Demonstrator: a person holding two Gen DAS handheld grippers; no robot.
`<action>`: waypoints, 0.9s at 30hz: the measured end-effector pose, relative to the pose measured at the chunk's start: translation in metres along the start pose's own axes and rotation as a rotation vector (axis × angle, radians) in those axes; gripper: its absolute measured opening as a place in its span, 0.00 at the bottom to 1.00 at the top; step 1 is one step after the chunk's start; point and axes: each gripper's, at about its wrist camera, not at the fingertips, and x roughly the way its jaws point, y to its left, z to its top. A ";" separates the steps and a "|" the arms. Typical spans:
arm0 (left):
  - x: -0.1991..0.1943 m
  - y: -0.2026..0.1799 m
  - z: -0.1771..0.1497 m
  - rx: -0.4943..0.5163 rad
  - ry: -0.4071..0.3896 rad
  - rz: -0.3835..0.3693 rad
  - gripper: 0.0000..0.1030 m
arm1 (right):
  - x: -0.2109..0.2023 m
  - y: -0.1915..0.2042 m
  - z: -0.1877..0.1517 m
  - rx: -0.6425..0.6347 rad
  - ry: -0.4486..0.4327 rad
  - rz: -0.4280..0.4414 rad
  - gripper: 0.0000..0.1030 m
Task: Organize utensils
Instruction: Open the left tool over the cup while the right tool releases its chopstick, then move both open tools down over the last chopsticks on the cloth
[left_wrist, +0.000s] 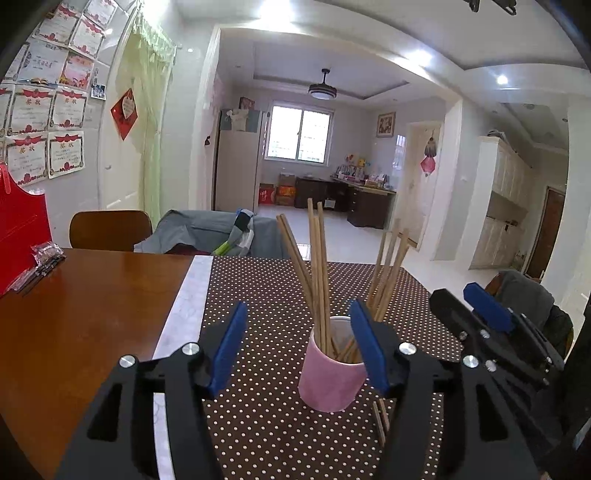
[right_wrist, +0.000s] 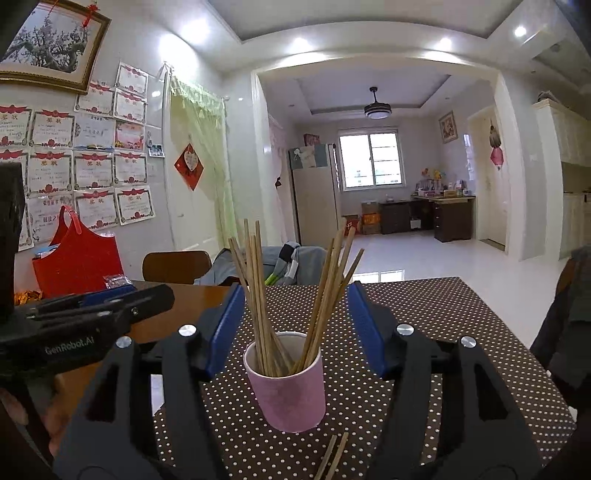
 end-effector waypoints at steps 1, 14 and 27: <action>-0.002 -0.001 0.000 0.003 -0.003 -0.002 0.57 | -0.004 0.000 0.001 0.002 -0.003 0.000 0.57; -0.034 -0.024 -0.012 0.044 0.001 -0.042 0.59 | -0.052 -0.014 0.005 0.013 -0.002 -0.047 0.65; -0.012 -0.045 -0.058 0.086 0.211 -0.096 0.60 | -0.063 -0.051 -0.026 0.042 0.166 -0.119 0.71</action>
